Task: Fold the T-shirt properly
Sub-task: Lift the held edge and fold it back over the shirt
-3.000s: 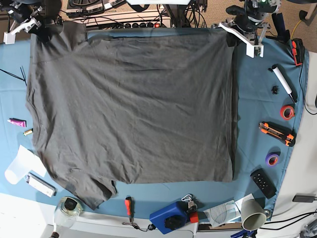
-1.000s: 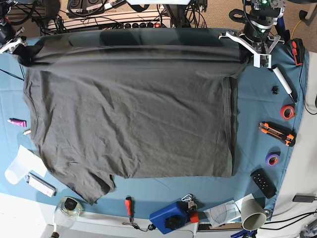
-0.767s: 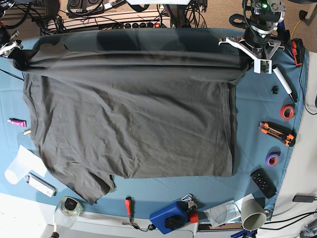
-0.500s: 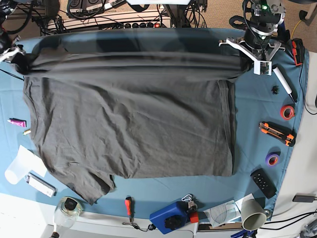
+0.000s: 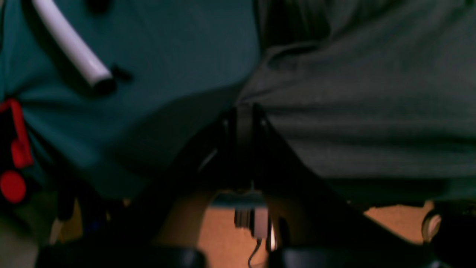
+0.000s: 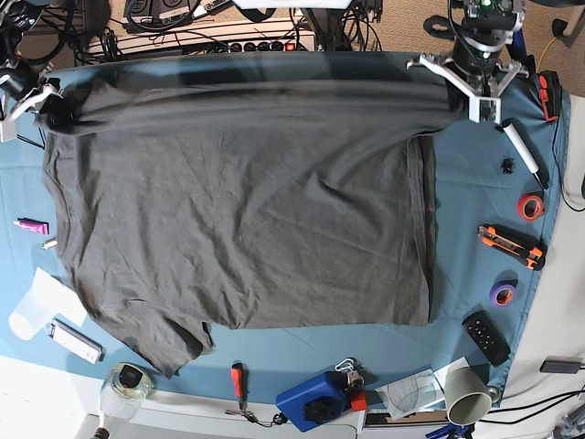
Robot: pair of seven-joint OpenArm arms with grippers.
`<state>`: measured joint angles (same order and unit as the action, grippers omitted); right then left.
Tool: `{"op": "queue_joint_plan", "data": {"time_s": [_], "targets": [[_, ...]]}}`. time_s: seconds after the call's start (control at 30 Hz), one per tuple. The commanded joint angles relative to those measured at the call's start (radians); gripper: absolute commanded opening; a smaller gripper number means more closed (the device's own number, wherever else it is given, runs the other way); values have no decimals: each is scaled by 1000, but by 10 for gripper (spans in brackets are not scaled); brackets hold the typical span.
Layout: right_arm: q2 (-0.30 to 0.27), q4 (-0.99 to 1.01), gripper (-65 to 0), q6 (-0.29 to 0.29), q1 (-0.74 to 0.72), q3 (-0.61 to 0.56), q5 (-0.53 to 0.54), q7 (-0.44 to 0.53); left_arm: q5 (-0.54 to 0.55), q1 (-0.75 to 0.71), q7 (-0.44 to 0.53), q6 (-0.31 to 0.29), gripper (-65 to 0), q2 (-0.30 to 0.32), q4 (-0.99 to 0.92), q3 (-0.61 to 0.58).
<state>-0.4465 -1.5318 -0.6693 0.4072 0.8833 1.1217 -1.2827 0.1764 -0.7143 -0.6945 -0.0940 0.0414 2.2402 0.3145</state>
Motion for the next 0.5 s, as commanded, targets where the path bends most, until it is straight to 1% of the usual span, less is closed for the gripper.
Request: {"op": "queue_joint_plan", "data": {"time_s": [0.0,0.27,0.37,0.47], "targets": [[-27,-14,-650,14,-11,14,2,26,-8,-1,23,8,-650,3,14,4],[-27,-14,-650,16,-89,8,-41,34,-8,72,48,8,-650,3,-25,2],[-27,-14,-650,21,-94,-30,-51,46,-5,117,48,8,-650,3,-86,2],[-27,-14,-650,21,-95,-92,-109,106,-5,164,48,8,-650,3,-126,2]]}}
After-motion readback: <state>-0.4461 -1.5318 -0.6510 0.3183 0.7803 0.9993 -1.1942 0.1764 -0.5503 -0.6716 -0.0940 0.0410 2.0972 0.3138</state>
